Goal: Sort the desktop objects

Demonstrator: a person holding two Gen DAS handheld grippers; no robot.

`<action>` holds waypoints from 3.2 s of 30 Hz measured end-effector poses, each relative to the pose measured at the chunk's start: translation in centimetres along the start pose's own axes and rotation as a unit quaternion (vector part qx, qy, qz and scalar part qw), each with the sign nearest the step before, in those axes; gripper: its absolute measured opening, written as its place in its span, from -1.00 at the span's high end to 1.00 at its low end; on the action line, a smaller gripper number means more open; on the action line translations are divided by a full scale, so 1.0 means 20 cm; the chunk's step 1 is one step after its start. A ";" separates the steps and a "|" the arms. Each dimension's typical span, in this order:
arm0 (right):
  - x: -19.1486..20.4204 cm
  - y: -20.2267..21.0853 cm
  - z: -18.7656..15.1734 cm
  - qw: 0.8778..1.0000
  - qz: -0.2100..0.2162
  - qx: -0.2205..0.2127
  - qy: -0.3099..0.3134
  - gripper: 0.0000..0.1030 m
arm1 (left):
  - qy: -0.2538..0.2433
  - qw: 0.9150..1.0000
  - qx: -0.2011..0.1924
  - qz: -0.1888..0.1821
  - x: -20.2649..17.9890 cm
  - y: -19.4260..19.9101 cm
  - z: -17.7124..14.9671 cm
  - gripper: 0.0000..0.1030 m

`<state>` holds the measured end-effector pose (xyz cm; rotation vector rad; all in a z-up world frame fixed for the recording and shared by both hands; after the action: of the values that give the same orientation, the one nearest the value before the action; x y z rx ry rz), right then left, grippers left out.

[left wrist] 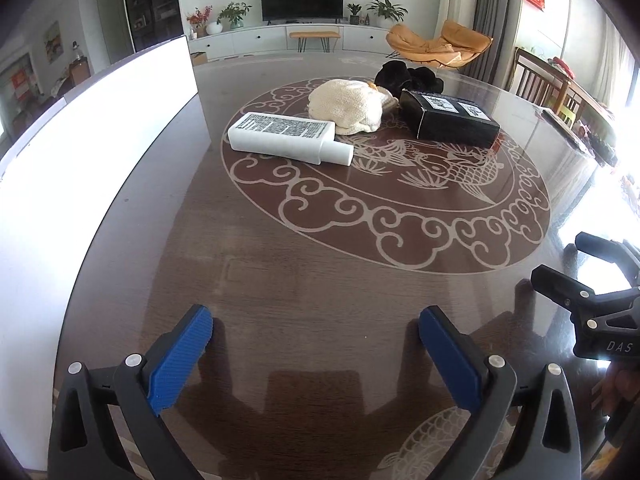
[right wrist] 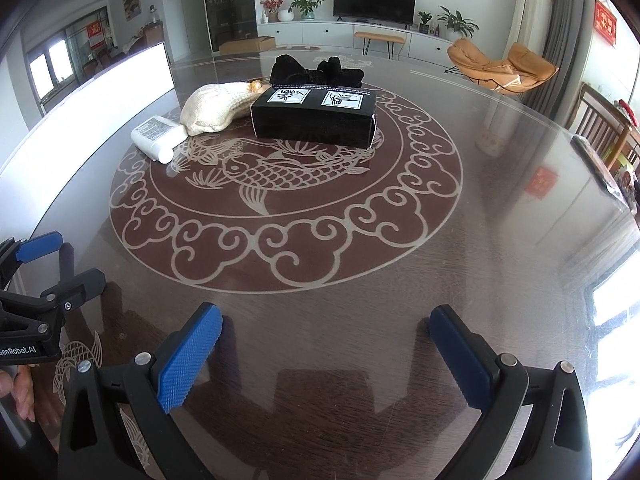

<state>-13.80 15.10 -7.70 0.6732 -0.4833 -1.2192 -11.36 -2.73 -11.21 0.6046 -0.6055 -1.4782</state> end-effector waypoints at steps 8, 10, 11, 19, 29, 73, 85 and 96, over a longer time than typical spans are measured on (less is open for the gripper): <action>0.00 0.00 0.00 1.000 0.000 0.000 0.000 -1.00 | 0.001 1.000 0.000 0.001 0.00 0.00 0.00 -1.00; 0.00 0.00 0.00 1.000 0.000 0.000 0.000 -1.00 | 0.001 1.000 0.000 0.001 0.00 0.00 0.00 -1.00; 0.00 0.00 0.00 1.000 0.000 0.000 0.000 -1.00 | 0.001 1.000 0.000 0.001 0.00 0.00 0.00 -1.00; 0.00 0.00 0.00 1.000 0.000 0.000 0.000 -1.00 | 0.002 1.000 0.000 0.002 0.00 0.01 0.00 -1.00; 0.00 0.00 0.00 1.000 0.000 0.000 0.000 -1.00 | 0.002 1.000 0.000 0.002 0.00 0.00 0.00 -1.00; 0.00 0.00 0.00 1.000 0.000 0.000 0.000 -1.00 | 0.019 1.000 0.004 0.017 0.04 0.01 0.00 -1.00; 0.00 0.00 0.00 1.000 0.002 0.002 0.000 -1.00 | 0.028 0.999 0.001 0.025 0.06 0.00 0.00 -1.00; -0.24 -0.34 0.66 0.990 0.004 0.004 -0.143 -1.00 | 0.029 0.999 0.000 0.026 0.06 -0.01 0.01 -1.00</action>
<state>-28.66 15.56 -2.88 0.5043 -0.7276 -1.3141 -11.58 -4.02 -11.19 0.6250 -0.5724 -1.4064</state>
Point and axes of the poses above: each gripper's, at about its wrist camera, not at the fingertips, and y roughly against the way its jaws point, x to its left, z to its top, the point moved 6 cm from there along -y, roughly the way its jaws point, and after that the axes turned 10 degrees about -x, right-handed, at the moved point
